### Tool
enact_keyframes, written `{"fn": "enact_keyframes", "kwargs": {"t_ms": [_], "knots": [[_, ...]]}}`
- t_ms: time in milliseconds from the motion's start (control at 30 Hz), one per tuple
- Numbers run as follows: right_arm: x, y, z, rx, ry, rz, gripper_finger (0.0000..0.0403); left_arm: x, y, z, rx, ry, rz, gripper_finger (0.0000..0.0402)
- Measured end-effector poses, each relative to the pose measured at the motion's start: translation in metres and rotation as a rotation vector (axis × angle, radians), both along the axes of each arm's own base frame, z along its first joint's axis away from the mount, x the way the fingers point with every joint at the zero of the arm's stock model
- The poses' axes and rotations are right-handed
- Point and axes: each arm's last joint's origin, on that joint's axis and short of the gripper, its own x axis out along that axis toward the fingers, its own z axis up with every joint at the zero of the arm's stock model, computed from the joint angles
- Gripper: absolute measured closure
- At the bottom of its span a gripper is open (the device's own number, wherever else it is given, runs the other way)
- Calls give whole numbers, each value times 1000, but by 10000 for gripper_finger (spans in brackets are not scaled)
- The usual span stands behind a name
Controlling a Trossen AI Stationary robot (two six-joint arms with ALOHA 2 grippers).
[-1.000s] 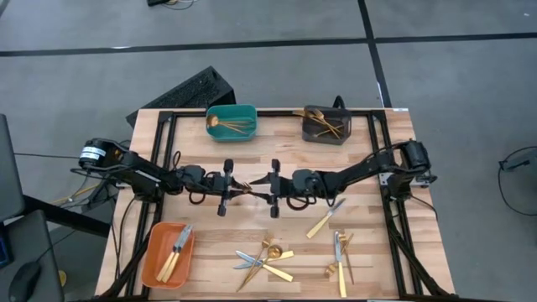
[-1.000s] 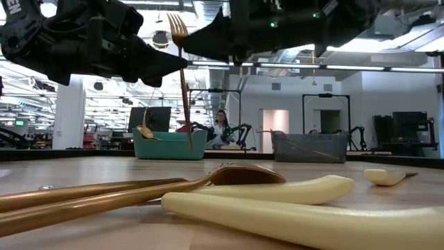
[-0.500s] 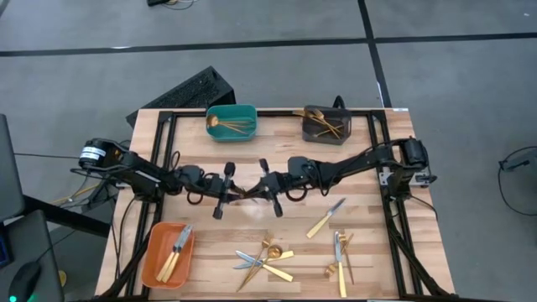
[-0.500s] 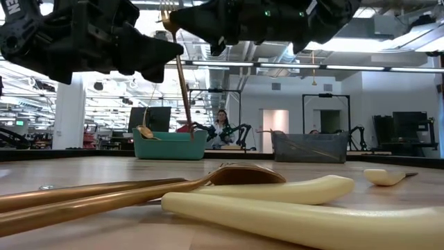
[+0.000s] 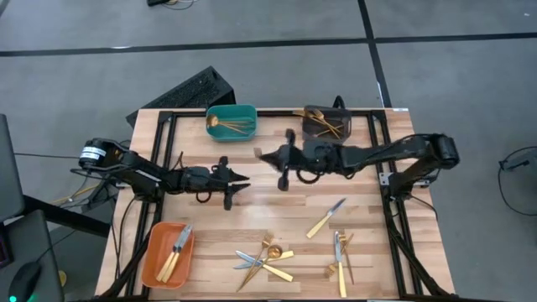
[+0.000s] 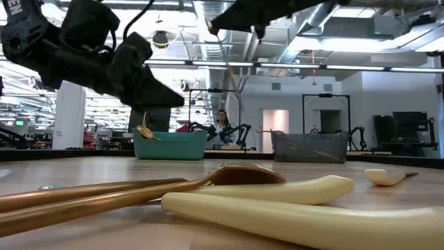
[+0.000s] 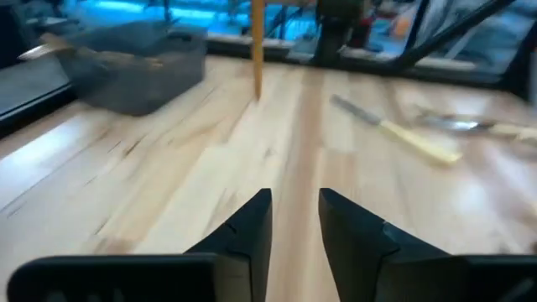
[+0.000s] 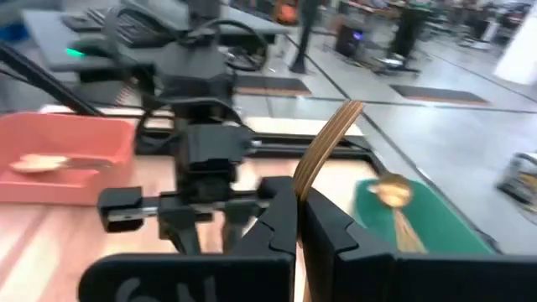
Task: Sort silverware by color (type)
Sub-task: Put the gold fork into the black bin, then put the yellow table knife into the orange bin
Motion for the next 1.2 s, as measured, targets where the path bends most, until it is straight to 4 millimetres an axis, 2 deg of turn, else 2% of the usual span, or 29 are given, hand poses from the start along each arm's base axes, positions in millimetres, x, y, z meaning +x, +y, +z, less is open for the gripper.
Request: {"fn": "enact_keyframes", "kwargs": {"t_ms": [100,267,433,567,700,800,967,1100,1200], "knots": [[-11,-13,6,-58,54,-92,378,-1,1,-4,6,39,16,310],[-32,-51,11,-149,161,-355,378,-3,1,-9,13,99,23,309],[-46,-87,3,-186,291,-531,378,-4,3,-11,90,134,78,309],[-59,-105,-5,-227,431,-668,378,-5,5,-12,109,148,112,309],[-71,-121,-13,-159,503,-736,377,-6,5,-15,115,183,114,309],[-79,-133,-24,-110,512,-786,346,-8,5,-18,110,216,117,309],[-91,-146,-40,-100,544,-822,261,-11,5,-23,53,266,141,309],[-91,-150,-39,-79,511,-804,206,-10,5,-23,15,252,155,309],[-86,-148,-35,-67,442,-789,184,-10,5,-23,17,246,173,309]]}}
